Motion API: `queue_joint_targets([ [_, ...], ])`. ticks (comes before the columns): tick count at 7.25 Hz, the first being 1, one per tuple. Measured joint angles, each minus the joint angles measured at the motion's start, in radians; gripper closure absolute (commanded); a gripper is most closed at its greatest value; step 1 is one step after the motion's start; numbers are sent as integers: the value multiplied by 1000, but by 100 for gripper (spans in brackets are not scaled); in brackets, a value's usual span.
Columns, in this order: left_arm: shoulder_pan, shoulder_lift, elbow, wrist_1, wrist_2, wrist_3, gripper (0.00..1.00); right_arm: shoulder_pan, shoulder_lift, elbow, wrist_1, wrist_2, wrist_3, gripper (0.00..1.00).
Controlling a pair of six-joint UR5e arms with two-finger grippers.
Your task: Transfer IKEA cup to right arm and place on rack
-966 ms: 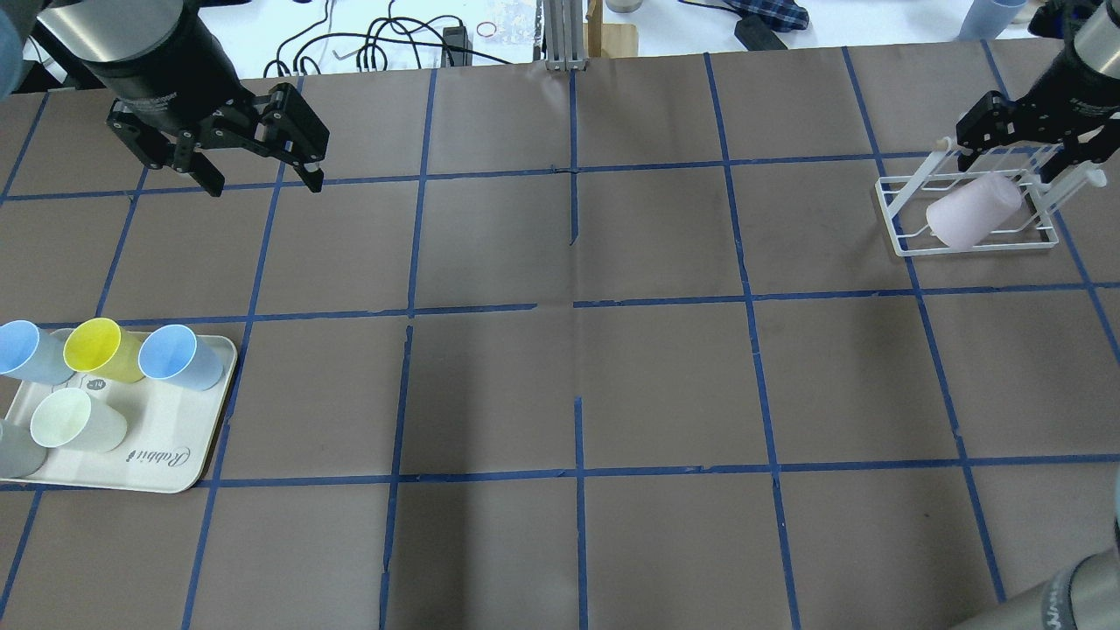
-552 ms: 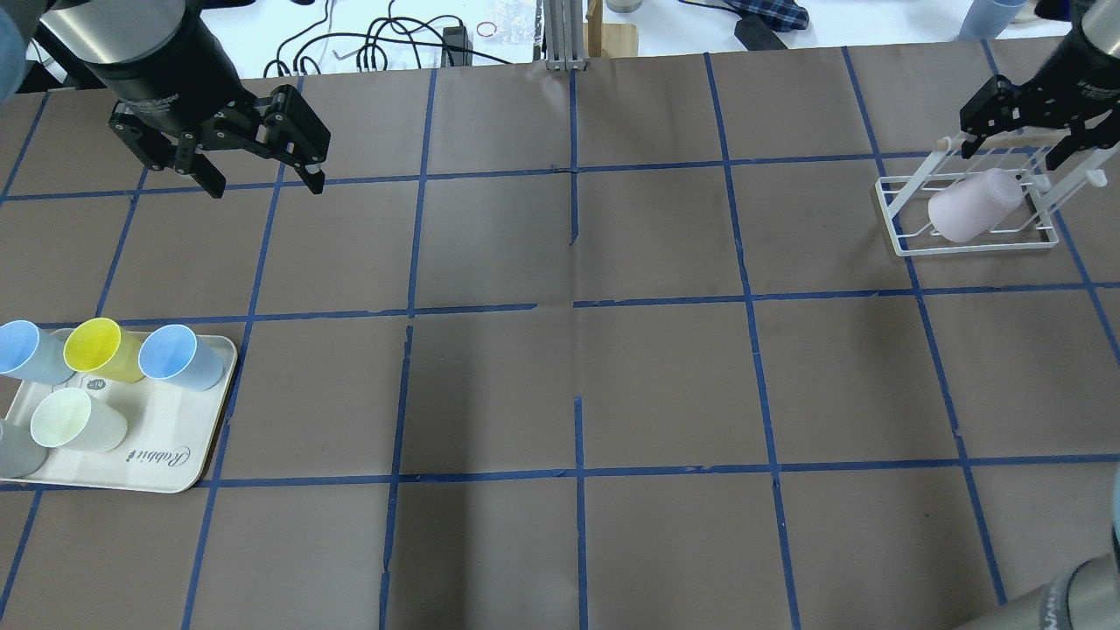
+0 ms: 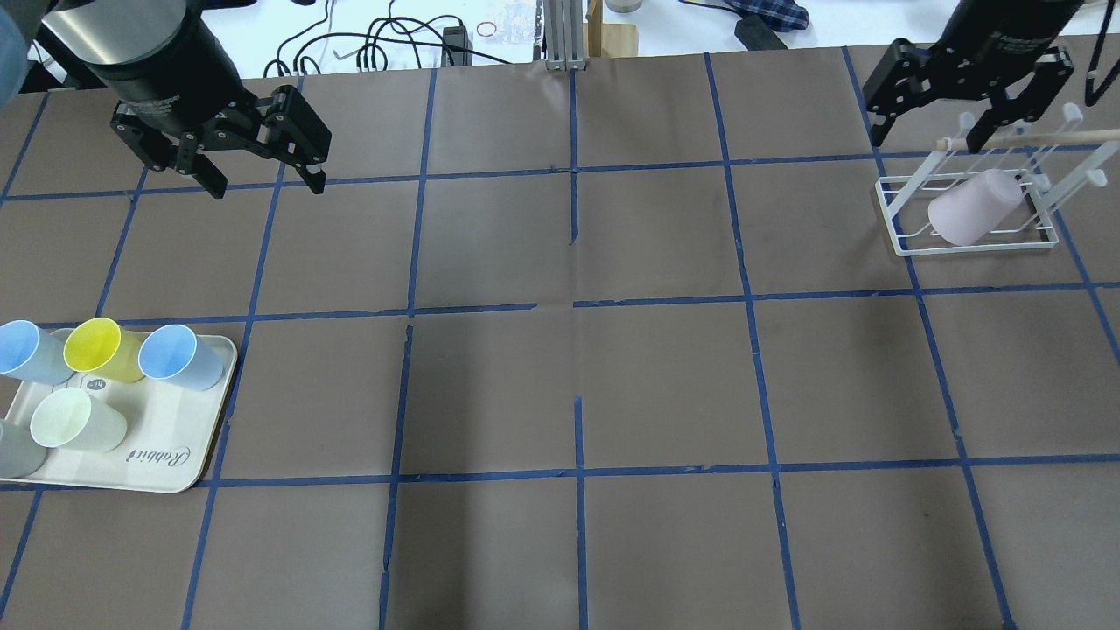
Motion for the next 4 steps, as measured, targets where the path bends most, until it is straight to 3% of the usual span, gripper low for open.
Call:
queue_joint_targets([
  [4, 0, -1, 2, 2, 0, 0, 0, 124, -79, 10, 4, 7, 31, 0],
])
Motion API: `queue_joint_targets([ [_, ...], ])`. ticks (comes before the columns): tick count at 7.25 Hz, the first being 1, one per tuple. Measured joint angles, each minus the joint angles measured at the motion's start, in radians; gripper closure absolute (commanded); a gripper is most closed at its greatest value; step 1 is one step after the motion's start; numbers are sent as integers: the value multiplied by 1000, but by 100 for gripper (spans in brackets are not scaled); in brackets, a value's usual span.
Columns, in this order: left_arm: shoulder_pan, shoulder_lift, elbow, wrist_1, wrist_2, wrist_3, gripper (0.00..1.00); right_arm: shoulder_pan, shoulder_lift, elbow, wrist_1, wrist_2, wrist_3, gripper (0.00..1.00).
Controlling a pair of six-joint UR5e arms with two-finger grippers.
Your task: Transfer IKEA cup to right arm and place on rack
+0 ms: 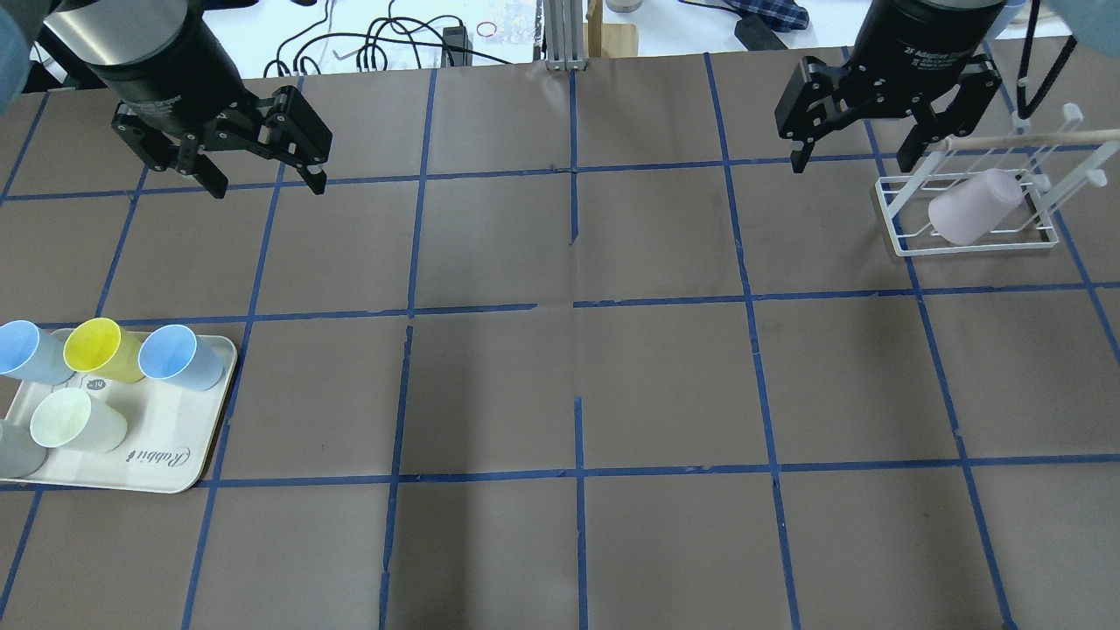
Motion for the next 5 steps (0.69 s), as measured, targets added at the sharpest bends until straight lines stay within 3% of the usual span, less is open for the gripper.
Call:
queue_joint_targets([
  [5, 1, 0, 2, 2, 0, 0, 0, 29, -10, 56, -100, -8, -12, 0],
])
